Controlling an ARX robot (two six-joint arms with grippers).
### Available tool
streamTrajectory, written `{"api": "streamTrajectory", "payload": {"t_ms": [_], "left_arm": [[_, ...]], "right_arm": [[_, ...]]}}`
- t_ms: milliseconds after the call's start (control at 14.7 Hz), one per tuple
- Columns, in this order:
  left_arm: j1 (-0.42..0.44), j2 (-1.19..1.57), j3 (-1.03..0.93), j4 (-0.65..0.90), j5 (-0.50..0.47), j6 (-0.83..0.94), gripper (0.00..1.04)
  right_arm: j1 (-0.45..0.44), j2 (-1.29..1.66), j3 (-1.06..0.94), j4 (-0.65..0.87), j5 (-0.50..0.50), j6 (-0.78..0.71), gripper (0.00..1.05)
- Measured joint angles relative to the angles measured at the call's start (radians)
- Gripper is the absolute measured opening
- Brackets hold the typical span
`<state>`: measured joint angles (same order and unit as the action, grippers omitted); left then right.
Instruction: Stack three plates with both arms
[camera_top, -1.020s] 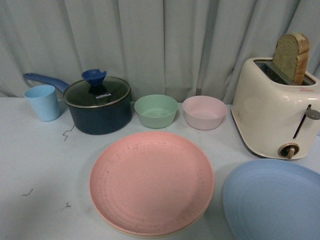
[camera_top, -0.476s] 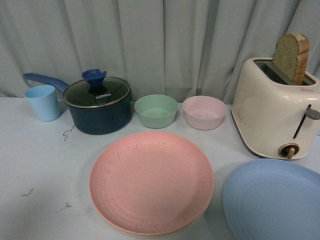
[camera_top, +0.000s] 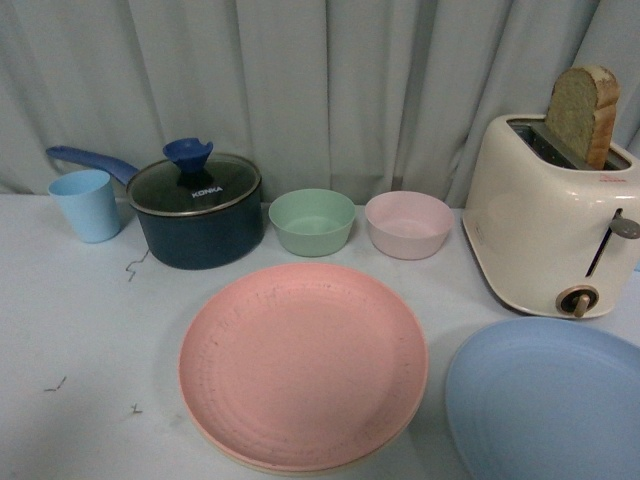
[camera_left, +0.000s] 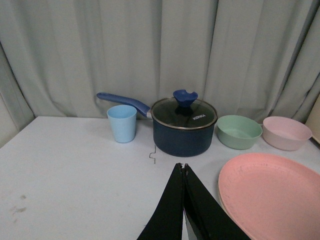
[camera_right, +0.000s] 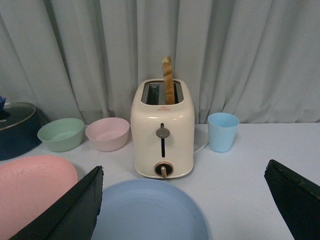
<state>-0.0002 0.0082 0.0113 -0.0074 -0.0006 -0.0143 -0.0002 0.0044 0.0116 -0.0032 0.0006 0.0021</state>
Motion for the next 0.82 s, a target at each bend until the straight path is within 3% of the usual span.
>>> {"api": "streamTrajectory", "payload": {"t_ms": [68, 272, 340, 408, 476, 544, 612, 680, 816], "left_arm": [[0.000, 0.000, 0.000, 0.007, 0.000, 0.000, 0.05], [0.000, 0.000, 0.000, 0.004, 0.000, 0.000, 0.43], [0.000, 0.000, 0.000, 0.004, -0.001, 0.000, 0.56], [0.000, 0.000, 0.000, 0.005, 0.004, 0.000, 0.68], [0.000, 0.000, 0.000, 0.004, 0.000, 0.000, 0.81], [0.000, 0.000, 0.000, 0.004, 0.000, 0.000, 0.92], [0.000, 0.000, 0.000, 0.004, 0.000, 0.001, 1.00], [0.000, 0.000, 0.000, 0.004, 0.000, 0.001, 0.98], [0.000, 0.000, 0.000, 0.004, 0.000, 0.001, 0.98]], "right_arm": [[0.000, 0.000, 0.000, -0.001, 0.000, 0.000, 0.98], [0.000, 0.000, 0.000, 0.000, 0.000, 0.000, 0.98], [-0.061, 0.050, 0.006, 0.014, -0.147, -0.008, 0.98], [-0.169, 0.223, 0.035, 0.135, -0.320, -0.012, 0.98], [-0.240, 0.420, 0.077, 0.308, -0.422, 0.003, 0.98], [-0.242, 0.612, 0.126, 0.481, -0.420, 0.022, 0.98], [-0.233, 0.838, 0.193, 0.650, -0.341, 0.037, 0.98], [-0.218, 1.073, 0.274, 0.736, -0.224, 0.055, 0.98], [-0.193, 1.348, 0.388, 0.676, -0.083, 0.088, 0.98]]}}
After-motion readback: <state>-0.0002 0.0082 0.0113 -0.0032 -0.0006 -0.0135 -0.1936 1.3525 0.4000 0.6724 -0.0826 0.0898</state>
